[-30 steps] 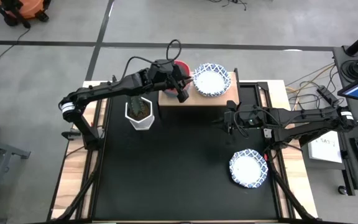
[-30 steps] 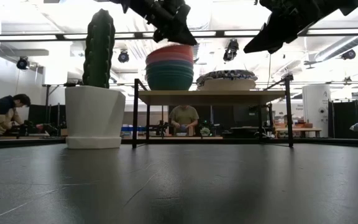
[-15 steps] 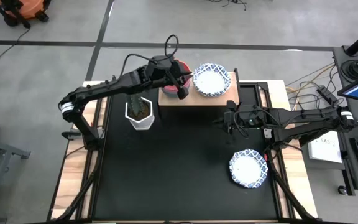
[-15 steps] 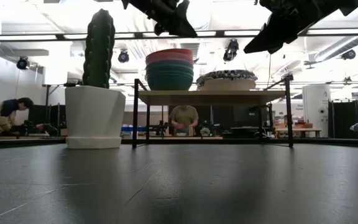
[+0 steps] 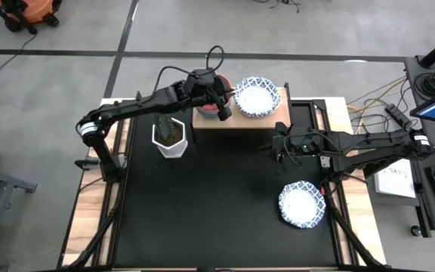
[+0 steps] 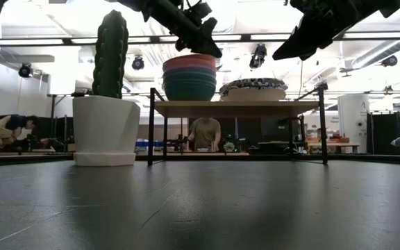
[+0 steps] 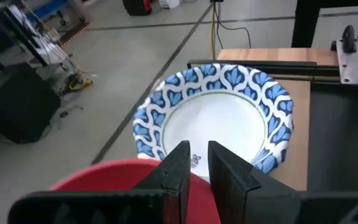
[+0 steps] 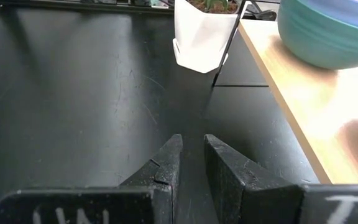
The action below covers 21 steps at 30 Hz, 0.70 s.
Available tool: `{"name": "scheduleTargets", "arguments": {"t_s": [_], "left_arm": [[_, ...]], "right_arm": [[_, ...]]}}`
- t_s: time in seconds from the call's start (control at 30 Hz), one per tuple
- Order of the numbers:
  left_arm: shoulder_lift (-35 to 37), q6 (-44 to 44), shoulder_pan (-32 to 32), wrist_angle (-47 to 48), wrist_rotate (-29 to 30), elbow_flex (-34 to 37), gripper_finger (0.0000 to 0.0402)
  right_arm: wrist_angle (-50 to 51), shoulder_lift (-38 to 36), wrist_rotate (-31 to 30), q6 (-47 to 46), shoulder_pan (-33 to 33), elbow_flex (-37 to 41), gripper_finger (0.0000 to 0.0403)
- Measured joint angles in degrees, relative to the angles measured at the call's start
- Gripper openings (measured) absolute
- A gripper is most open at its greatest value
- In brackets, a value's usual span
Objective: Place and stack bowls onto a shelf
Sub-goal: Stack the orange bowl on top of the pink bowls on the shelf
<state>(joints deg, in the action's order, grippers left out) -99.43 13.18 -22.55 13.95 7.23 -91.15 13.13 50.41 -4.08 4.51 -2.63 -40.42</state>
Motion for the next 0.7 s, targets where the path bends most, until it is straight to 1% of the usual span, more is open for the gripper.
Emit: {"name": "scheduleTargets", "arguments": {"t_s": [0.07, 0.17, 0.23, 0.33, 0.47, 0.7], "left_arm": [[0.84, 1.51, -0.13, -0.45, 1.79, 0.0, 0.0039], [1.57, 4.35, -0.78, -2.56, 6.38, -0.04, 0.0039], [1.27, 5.25, -1.89, -3.4, 7.73, -0.04, 0.0039], [0.42, 5.4, -3.91, -3.56, 7.93, -0.04, 0.0039], [-0.29, 2.34, -6.4, -3.22, 7.91, -0.04, 0.0039], [-1.3, 1.35, -6.75, -0.56, 7.71, -0.02, 0.0039]], "right_arm": [[0.0, -0.02, 0.0, 0.0, 0.0, 0.04, 0.0057], [0.02, -0.02, 0.0, 0.0, 0.0, 0.09, 0.0057], [-0.07, -0.02, 0.0, 0.0, 0.0, 0.09, 0.0057], [-0.07, -0.01, 0.0, 0.0, 0.0, 0.09, 0.0057], [-0.07, -0.02, 0.0, -0.01, 0.0, 0.09, 0.0057], [-0.07, 0.0, 0.0, 0.0, 0.0, 0.09, 0.0057]]}}
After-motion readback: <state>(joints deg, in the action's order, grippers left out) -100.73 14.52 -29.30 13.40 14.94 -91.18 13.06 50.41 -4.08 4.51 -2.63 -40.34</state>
